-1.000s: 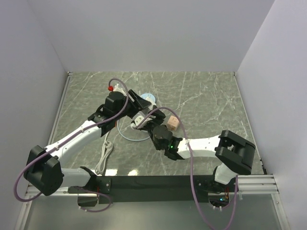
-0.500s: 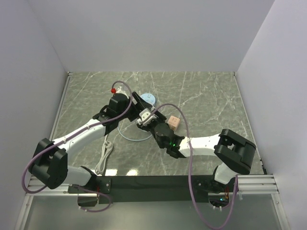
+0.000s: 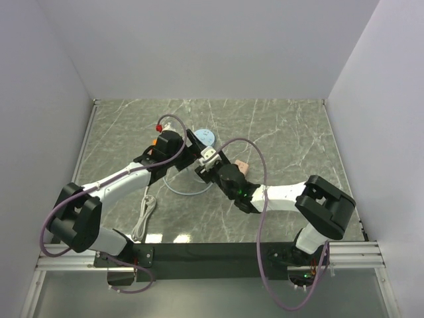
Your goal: Insert the plug
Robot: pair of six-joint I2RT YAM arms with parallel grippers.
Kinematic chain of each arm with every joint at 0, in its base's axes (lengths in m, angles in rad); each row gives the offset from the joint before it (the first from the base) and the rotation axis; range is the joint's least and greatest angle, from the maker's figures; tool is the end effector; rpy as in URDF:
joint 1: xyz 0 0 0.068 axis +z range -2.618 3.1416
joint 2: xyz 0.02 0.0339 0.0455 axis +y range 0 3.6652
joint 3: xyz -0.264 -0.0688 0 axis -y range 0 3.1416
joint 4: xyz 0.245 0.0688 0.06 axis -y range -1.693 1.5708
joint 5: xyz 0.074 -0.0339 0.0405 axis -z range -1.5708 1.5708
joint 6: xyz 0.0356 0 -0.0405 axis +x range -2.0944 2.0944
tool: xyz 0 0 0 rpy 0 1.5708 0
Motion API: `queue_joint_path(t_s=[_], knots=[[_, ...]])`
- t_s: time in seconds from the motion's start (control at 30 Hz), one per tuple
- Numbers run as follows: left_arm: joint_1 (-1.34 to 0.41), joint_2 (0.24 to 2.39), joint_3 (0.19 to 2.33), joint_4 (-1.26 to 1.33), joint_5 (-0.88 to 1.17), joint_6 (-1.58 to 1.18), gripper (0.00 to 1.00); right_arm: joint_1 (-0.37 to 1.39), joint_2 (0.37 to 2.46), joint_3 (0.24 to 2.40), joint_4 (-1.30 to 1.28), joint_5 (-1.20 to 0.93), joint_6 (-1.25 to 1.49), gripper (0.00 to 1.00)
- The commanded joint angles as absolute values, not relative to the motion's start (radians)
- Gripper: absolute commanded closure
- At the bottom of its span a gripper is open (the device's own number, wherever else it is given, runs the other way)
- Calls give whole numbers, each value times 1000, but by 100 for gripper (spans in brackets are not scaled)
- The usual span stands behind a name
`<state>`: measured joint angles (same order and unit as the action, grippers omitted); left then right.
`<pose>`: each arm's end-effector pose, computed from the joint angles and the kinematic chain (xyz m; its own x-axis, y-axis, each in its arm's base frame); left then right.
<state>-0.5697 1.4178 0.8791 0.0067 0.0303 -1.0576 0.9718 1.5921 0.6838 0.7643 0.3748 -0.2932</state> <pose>0.2649 -0.1710 0.2446 -0.6985 -0.5867 -0.4097 -0.0966 0.6447 -0.7583 0.1966 0.2649 0.2058 0.0856 -0.3516 -0.9322 -0.5636 0.7545 -0.3363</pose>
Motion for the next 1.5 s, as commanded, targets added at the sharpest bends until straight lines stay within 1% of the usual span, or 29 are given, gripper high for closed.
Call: queue_joint_path(t_s=[0.0, 0.07, 0.2, 0.33, 0.6, 0.77, 0.9, 1.17, 1.27, 1.47], knots=[[-565, 1425, 911, 6, 3, -1025, 1, 950, 1569, 669, 802, 301, -215, 99], [-561, 1424, 910, 6, 2, -1016, 1, 945, 1582, 675, 785, 295, -204, 99], [-554, 1413, 904, 31, 3, -994, 1, 913, 1591, 670, 788, 217, -150, 99], [-531, 1391, 900, 34, -49, -951, 0, 885, 1605, 695, 752, 184, -97, 99], [-399, 1275, 792, 143, 15, -864, 1, 795, 1574, 699, 724, 72, 43, 99], [-393, 1226, 755, 173, 2, -772, 1, 747, 1537, 741, 655, 17, 115, 99], [-380, 1209, 736, 218, 46, -716, 1, 704, 1488, 775, 598, -85, 167, 99], [-347, 1198, 677, 259, 71, -661, 1, 600, 1431, 801, 591, -288, 259, 99], [-331, 1190, 664, 258, 51, -660, 0, 572, 1428, 805, 604, -328, 275, 99], [-324, 1175, 657, 209, -100, -653, 1, 568, 1454, 837, 606, -330, 250, 99]])
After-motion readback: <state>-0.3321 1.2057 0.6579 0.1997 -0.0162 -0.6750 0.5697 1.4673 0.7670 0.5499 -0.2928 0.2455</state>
